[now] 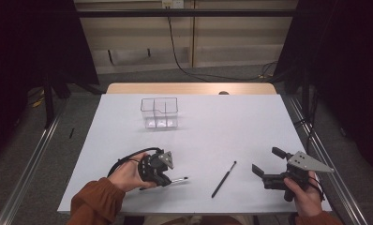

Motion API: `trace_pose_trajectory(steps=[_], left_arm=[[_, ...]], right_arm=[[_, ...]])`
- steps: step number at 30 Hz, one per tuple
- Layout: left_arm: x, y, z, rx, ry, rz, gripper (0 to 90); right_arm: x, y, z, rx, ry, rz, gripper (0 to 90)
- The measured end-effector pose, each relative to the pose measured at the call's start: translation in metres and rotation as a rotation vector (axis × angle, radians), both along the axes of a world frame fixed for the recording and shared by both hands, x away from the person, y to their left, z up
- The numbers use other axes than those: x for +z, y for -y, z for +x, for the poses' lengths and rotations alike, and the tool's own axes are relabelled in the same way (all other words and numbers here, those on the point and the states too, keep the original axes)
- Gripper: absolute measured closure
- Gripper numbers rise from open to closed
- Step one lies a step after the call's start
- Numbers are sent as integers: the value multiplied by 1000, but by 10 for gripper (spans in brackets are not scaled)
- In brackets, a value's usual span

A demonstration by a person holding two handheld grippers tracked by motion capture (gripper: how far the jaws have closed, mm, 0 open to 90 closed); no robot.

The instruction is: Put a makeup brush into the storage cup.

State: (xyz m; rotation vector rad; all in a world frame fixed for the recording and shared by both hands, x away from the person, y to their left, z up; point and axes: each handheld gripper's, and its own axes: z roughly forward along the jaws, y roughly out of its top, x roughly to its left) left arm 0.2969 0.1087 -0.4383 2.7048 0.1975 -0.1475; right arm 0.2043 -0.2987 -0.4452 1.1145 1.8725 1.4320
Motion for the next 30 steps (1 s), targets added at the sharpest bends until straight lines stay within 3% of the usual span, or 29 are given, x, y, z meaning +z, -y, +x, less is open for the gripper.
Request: trace_pose_trajectory(steps=[7, 9, 10, 15, 23, 26, 30], left_arm=[[6, -10, 9, 111, 23, -70, 841], [8, -13, 10, 158, 51, -111, 841], [8, -15, 13, 166, 37, -118, 841], [11, -25, 20, 277, 47, -192, 841], [16, -31, 19, 313, 67, -255, 841], [21, -33, 15, 324, 105, -286, 841], [27, -37, 13, 356, 122, -340, 841]], right_arm=[[0, 0, 0, -3, 1, 0, 0], [0, 0, 0, -3, 1, 0, 0], [0, 0, 0, -3, 1, 1, 0], [1, 0, 0, -4, 4, 2, 0], [1, 1, 0, -9, 8, 0, 0], [1, 0, 0, -9, 7, -2, 0], [1, 0, 0, -9, 10, -2, 0]])
